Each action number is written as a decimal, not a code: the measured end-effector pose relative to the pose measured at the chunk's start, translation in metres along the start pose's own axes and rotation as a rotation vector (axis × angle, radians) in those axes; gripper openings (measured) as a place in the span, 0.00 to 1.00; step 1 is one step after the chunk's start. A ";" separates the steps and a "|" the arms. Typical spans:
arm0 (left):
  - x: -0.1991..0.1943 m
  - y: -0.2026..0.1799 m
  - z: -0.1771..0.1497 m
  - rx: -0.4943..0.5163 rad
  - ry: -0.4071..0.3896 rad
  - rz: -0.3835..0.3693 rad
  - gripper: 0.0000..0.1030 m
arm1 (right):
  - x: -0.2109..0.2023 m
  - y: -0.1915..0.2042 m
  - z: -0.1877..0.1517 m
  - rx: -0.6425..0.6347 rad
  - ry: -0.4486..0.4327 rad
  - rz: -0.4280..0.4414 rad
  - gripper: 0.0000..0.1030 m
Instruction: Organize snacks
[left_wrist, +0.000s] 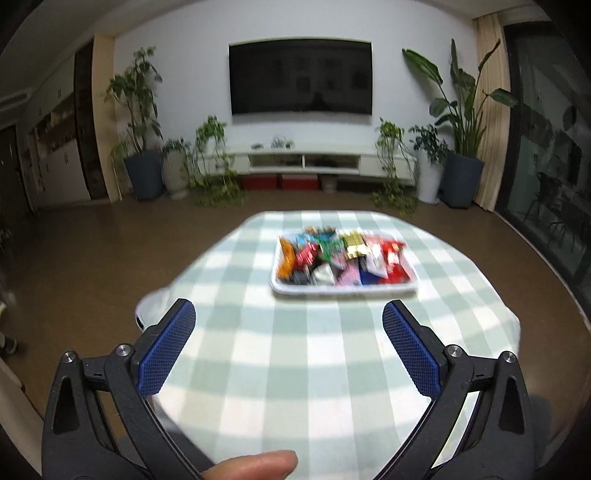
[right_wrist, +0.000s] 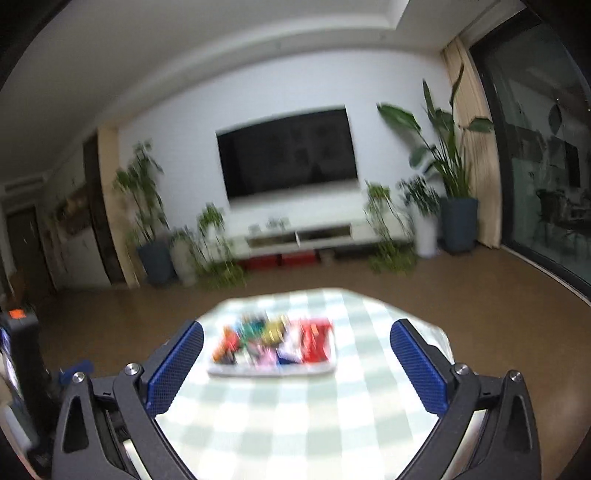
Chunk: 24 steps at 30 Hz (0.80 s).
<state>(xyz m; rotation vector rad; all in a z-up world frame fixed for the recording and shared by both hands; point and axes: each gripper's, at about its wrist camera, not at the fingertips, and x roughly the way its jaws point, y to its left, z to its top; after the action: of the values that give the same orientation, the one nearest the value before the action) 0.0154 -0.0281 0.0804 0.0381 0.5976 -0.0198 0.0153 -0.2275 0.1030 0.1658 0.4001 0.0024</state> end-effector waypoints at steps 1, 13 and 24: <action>-0.001 -0.001 -0.005 -0.001 0.009 0.000 1.00 | -0.001 -0.001 -0.008 0.010 0.020 0.008 1.00; 0.014 0.002 -0.041 -0.032 0.116 -0.041 1.00 | -0.002 -0.005 -0.051 0.027 0.137 -0.074 1.00; 0.041 0.014 -0.054 -0.045 0.174 -0.023 1.00 | 0.013 0.017 -0.069 -0.026 0.208 -0.054 1.00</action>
<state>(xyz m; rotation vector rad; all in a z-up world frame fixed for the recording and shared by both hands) 0.0195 -0.0121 0.0133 -0.0107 0.7724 -0.0254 0.0014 -0.1991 0.0383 0.1295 0.6122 -0.0289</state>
